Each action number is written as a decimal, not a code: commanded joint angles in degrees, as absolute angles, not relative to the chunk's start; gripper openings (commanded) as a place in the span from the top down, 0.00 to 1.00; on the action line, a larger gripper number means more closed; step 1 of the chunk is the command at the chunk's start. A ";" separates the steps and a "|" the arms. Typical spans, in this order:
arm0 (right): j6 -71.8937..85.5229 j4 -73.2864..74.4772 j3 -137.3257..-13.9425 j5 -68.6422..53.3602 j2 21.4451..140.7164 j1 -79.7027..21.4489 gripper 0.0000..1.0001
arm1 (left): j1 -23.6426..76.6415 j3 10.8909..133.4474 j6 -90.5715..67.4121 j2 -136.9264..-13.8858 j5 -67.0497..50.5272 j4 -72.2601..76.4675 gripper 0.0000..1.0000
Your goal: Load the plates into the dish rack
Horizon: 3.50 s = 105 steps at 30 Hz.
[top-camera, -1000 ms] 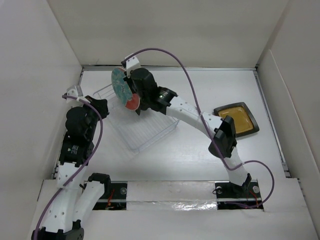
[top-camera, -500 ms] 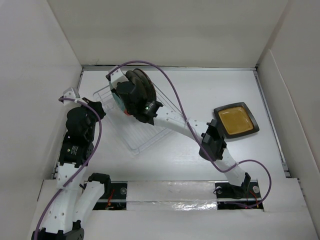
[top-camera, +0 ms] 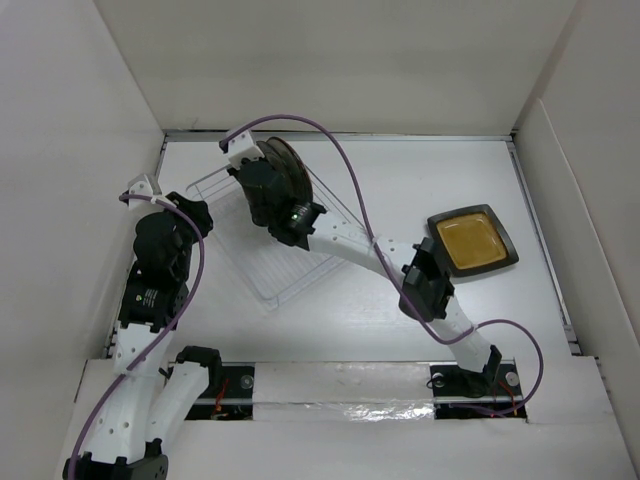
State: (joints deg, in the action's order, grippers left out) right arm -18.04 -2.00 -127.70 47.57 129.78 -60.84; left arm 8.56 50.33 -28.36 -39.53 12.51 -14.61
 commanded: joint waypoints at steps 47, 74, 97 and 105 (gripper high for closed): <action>-5.10 -16.09 -114.62 48.25 120.60 -64.16 0.58 | 8.70 50.89 -27.69 -38.32 12.74 -13.10 0.77; 46.50 1.68 -19.17 7.58 45.95 22.73 0.26 | 23.37 50.62 -23.12 -34.98 8.61 -11.69 0.76; 47.99 -30.23 -16.79 -21.00 85.95 30.67 0.42 | 24.43 49.75 -23.20 -34.81 7.91 -10.55 0.76; 48.96 -33.66 -18.02 -24.26 91.06 30.67 0.93 | 24.43 49.22 -23.03 -35.24 8.53 -10.37 0.76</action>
